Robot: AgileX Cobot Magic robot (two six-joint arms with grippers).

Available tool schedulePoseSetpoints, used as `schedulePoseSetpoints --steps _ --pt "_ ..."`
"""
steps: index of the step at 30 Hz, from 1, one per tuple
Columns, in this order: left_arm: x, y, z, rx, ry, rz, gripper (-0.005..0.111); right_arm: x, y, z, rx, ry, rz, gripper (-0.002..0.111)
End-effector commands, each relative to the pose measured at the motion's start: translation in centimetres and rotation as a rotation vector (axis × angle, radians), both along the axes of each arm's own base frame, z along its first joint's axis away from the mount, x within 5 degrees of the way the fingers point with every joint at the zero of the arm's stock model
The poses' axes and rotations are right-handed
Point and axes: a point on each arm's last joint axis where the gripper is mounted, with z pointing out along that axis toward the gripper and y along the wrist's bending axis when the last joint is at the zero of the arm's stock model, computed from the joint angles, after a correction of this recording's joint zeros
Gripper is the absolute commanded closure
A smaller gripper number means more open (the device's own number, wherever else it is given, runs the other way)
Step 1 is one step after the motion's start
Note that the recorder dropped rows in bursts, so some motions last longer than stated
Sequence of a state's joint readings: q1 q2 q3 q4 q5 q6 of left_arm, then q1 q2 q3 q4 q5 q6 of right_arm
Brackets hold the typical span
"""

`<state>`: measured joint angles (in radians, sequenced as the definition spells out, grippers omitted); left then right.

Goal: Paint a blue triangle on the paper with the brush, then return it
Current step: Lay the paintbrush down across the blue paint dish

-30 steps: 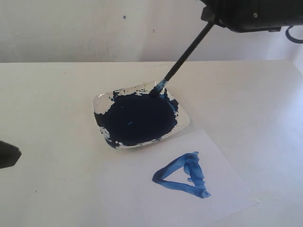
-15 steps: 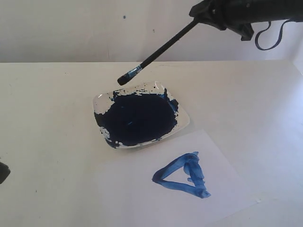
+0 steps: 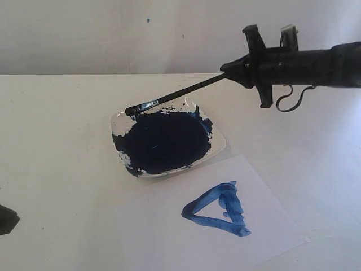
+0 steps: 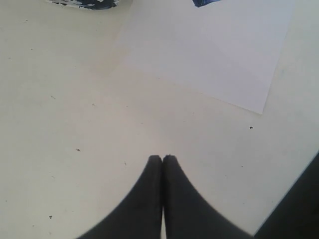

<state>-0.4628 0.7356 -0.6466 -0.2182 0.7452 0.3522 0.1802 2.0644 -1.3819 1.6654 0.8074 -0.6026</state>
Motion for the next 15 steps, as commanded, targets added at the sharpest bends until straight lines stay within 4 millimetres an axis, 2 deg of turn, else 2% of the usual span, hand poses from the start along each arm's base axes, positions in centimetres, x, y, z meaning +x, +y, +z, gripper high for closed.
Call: schedulePoseSetpoints --steps 1,8,15 --pt "-0.2 0.0 -0.1 -0.019 0.018 0.008 0.107 0.7 0.0 -2.3 0.046 0.033 -0.008 0.108" --pt "-0.3 -0.2 0.0 -0.047 0.032 0.008 0.107 1.0 -0.1 -5.4 0.023 0.096 -0.022 0.108" --pt "-0.3 -0.2 0.0 -0.047 0.03 0.009 0.107 1.2 -0.2 -6.9 -0.003 0.126 -0.047 0.108"
